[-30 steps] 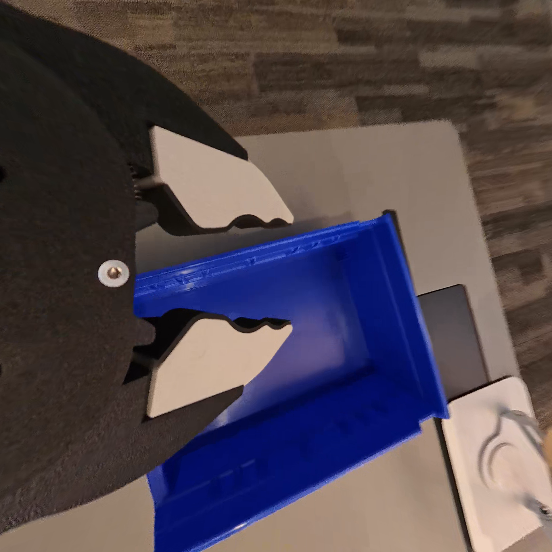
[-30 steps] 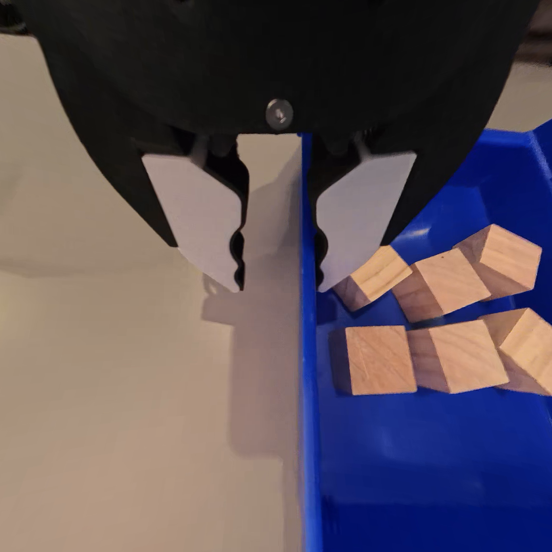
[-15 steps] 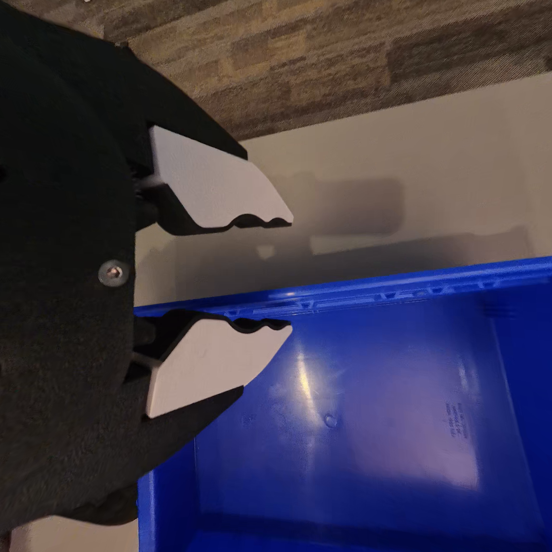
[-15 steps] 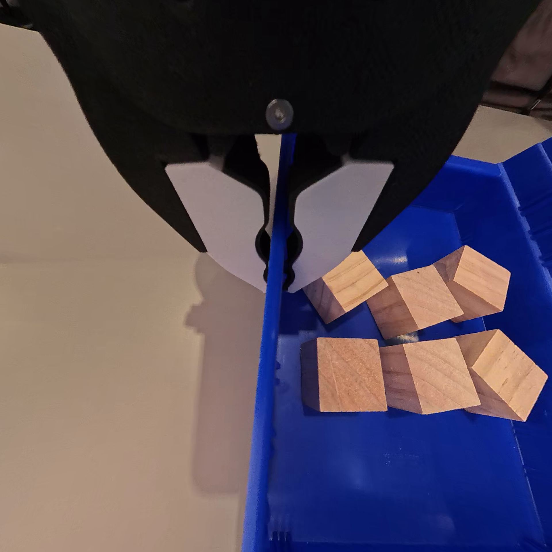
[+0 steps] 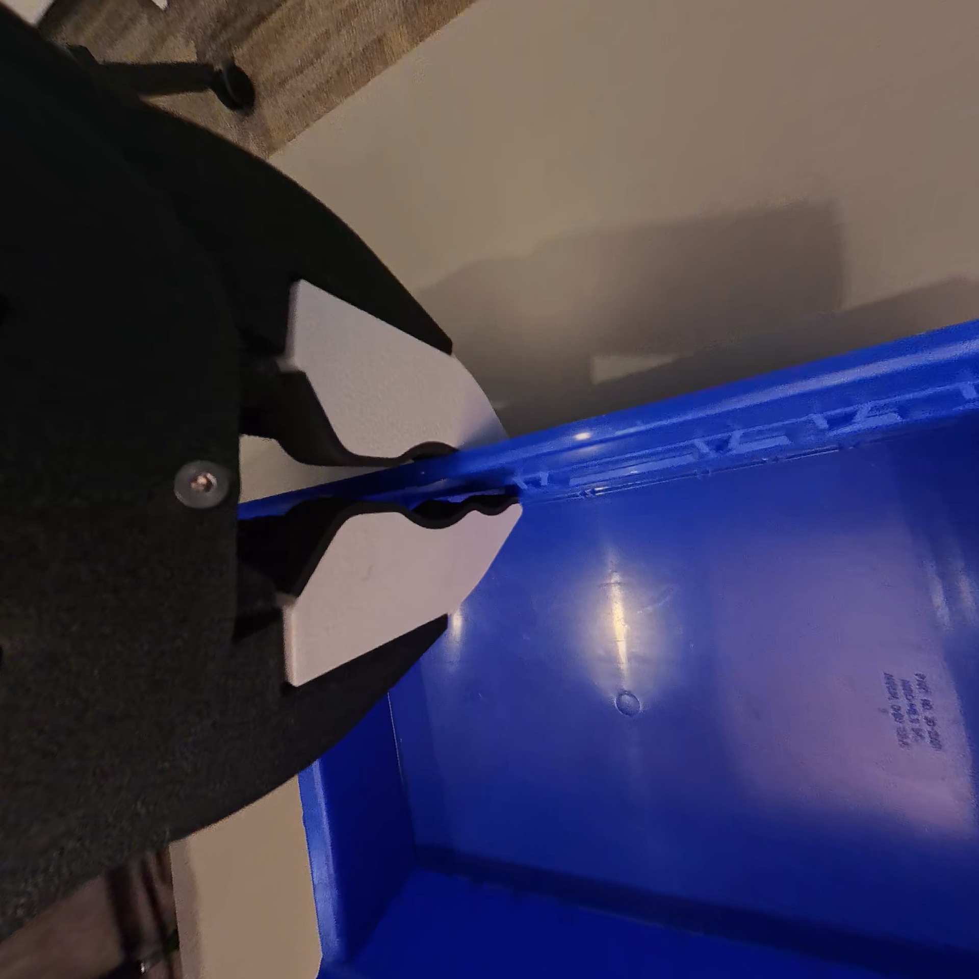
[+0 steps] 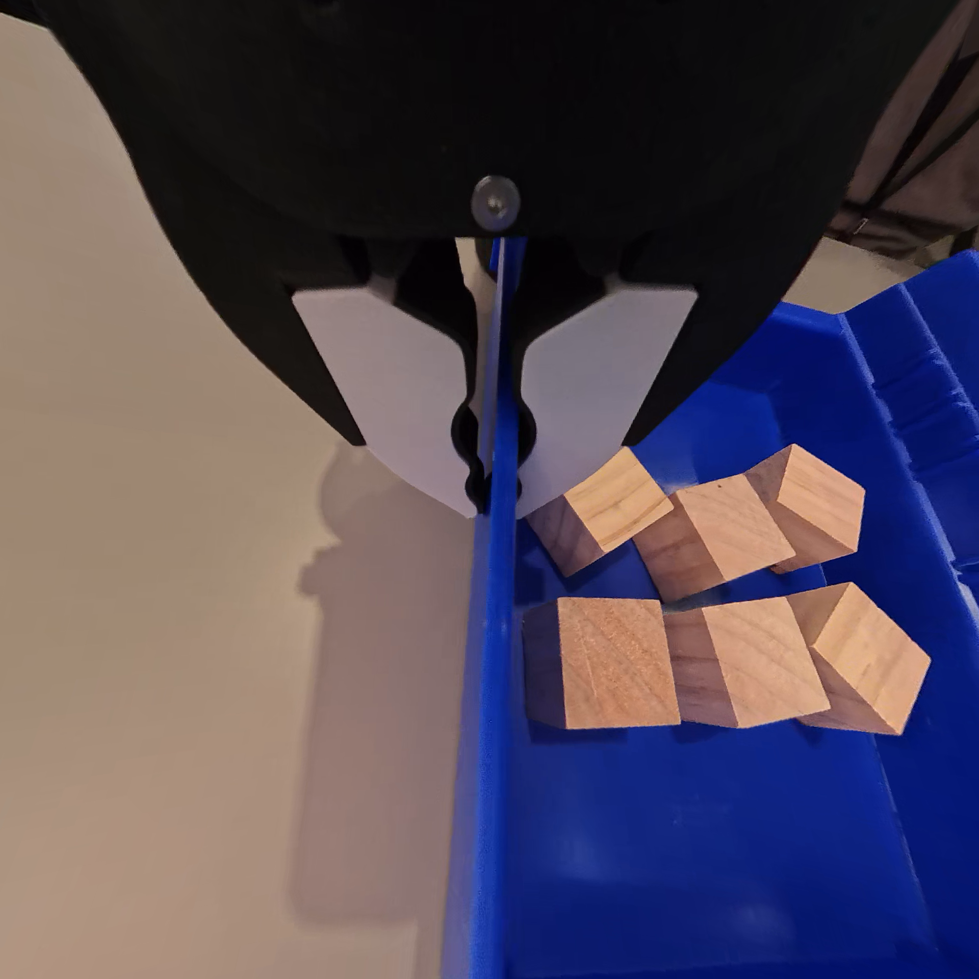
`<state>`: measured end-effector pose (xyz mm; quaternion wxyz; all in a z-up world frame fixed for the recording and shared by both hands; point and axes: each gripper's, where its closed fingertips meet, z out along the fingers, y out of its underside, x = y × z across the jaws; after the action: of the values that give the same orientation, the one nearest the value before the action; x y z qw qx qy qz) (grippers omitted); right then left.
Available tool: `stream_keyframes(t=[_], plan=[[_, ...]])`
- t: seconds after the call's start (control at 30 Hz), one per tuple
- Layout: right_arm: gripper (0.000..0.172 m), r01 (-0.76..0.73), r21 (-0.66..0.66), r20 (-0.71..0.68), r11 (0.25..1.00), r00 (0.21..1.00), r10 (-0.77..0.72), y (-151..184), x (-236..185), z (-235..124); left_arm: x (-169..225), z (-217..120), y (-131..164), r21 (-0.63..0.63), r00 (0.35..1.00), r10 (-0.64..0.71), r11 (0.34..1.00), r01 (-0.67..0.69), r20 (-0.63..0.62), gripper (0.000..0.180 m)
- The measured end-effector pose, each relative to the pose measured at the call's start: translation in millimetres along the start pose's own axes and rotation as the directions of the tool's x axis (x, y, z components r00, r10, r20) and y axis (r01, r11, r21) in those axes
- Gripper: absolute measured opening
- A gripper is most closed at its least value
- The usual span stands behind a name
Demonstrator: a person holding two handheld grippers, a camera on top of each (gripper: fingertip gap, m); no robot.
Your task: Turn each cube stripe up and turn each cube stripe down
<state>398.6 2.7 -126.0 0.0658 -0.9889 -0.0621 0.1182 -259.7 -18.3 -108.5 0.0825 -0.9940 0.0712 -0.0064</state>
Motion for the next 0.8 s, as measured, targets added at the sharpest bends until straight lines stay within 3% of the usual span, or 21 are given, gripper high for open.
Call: stream_keyframes(t=[0.23,0.4,0.8], plan=[[0.008,0.083,-0.057,0.017,0.995,0.996,-0.082,0.0,-61.7,14.2,73.1,4.7,-19.2,0.006,0.989,0.146,0.989,-0.146,-0.001,0.011],[0.008,0.095,-0.061,0.013,0.994,0.995,-0.095,1.0,-84.3,19.5,108.6,5.5,-16.0,-0.017,0.972,0.237,0.971,-0.237,0.005,0.016],[0.015,0.116,-0.098,0.020,0.988,0.993,-0.115,-5.6,-107.6,41.6,129.9,-4.3,-27.2,0.071,0.941,0.335,0.939,-0.337,0.041,0.030]])
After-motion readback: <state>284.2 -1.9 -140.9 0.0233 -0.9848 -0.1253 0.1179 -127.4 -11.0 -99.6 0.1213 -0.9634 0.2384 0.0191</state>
